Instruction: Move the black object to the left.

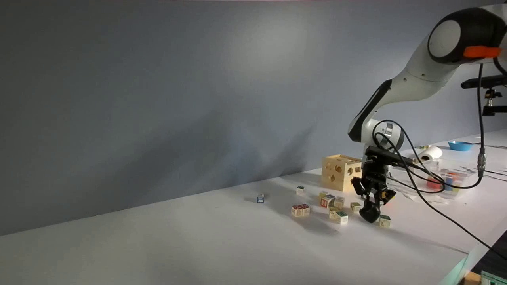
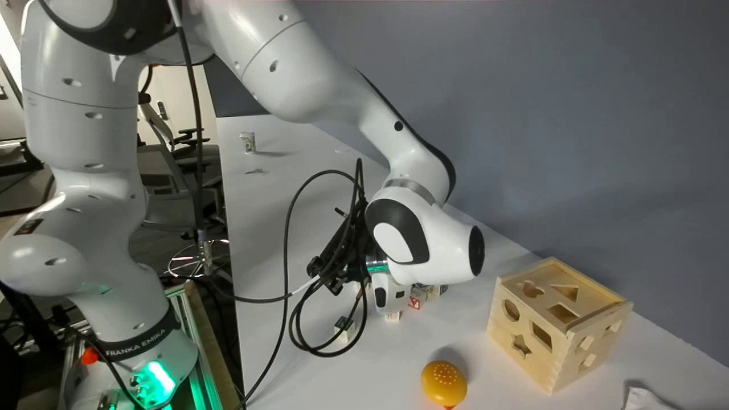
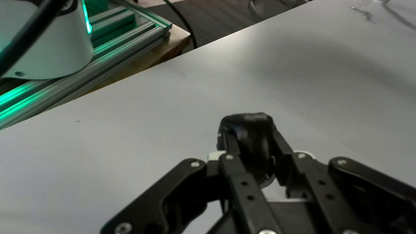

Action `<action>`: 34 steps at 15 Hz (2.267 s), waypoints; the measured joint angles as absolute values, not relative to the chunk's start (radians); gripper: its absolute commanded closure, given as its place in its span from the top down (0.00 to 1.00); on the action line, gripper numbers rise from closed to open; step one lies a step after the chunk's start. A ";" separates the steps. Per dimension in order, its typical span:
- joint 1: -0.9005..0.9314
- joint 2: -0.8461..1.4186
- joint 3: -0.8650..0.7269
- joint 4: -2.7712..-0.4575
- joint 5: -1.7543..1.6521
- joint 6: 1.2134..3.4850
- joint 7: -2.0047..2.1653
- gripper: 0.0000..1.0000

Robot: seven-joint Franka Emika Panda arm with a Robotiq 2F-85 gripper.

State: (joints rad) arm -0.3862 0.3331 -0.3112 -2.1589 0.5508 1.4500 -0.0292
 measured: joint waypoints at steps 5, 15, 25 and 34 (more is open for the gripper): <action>-0.430 0.413 -0.331 -2.136 0.664 1.398 0.034 0.07; -0.431 0.460 -0.356 -2.135 0.656 1.423 0.106 0.53; -0.411 0.455 -0.361 -2.137 0.535 1.579 0.111 1.00; -0.314 0.227 -0.339 -2.181 0.358 1.733 0.104 1.00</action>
